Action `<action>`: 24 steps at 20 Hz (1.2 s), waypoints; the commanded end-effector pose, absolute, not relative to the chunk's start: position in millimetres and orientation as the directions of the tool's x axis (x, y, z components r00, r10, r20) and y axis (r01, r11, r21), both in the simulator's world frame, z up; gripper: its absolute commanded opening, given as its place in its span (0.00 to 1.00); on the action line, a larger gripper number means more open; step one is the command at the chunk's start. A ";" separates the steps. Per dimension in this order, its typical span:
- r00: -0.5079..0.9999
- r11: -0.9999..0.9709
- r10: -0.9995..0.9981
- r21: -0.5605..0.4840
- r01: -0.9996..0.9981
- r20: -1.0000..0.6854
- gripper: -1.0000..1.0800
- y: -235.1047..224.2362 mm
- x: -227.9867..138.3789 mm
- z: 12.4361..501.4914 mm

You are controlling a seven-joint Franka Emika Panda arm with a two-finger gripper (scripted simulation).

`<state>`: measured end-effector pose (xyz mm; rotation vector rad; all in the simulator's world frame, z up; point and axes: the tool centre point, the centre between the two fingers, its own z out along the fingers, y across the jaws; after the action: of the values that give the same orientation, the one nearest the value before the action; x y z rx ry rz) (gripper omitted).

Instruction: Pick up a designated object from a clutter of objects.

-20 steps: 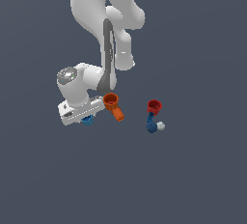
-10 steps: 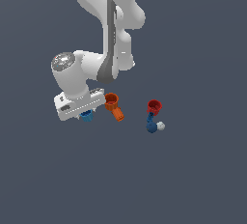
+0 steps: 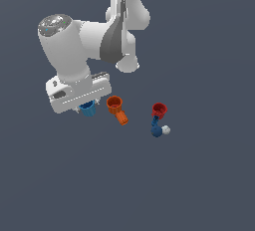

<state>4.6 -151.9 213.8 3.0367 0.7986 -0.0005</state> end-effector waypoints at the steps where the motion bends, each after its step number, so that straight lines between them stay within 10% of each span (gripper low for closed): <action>1: 0.871 -0.871 0.492 0.002 0.492 -0.001 0.00 -146.2 8.8 241.3; 24: 0.870 -0.870 0.493 0.000 0.493 0.000 0.00 -107.8 47.5 427.0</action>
<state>46.0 -108.9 420.6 3.0374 0.8012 -0.0003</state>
